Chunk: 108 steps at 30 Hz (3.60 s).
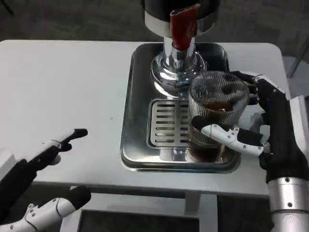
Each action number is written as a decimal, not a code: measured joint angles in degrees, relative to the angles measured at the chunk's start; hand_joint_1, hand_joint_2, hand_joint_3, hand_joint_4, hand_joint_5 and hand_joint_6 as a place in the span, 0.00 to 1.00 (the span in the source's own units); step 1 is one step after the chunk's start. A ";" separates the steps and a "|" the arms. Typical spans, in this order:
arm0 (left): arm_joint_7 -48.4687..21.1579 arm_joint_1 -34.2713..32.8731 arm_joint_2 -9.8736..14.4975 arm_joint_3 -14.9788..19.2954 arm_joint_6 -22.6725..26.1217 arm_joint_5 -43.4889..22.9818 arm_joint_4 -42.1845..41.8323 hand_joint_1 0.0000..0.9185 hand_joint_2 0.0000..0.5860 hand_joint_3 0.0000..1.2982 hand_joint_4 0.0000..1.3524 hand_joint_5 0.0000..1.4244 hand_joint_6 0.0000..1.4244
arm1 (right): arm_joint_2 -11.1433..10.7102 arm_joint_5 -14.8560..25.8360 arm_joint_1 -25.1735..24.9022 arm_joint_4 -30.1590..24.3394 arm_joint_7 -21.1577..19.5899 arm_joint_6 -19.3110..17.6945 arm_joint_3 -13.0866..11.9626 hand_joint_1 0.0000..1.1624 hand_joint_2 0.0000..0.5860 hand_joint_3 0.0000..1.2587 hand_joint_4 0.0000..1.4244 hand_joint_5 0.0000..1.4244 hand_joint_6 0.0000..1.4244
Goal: Grasp the cup under the faucet to collect the drink, then remove the cup.
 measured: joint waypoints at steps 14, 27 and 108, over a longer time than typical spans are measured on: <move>-0.83 -3.44 0.48 -0.23 0.05 -0.95 -0.14 0.00 0.18 0.10 0.05 0.10 0.18 | -1.53 -1.00 3.90 -7.42 2.05 1.22 -3.20 0.81 0.27 0.78 0.80 0.99 1.00; -1.88 -7.90 2.10 -1.43 1.09 -2.46 -1.24 0.00 0.18 0.10 0.05 0.10 0.18 | -3.66 1.25 9.53 -16.84 10.13 5.83 -5.64 0.84 0.26 0.80 0.81 1.00 1.00; -9.52 -5.51 8.64 1.22 7.25 2.17 -17.50 0.00 0.23 0.05 0.00 0.02 0.13 | -5.04 4.76 20.34 -34.39 21.01 11.83 1.56 0.83 0.30 0.82 0.84 1.00 1.00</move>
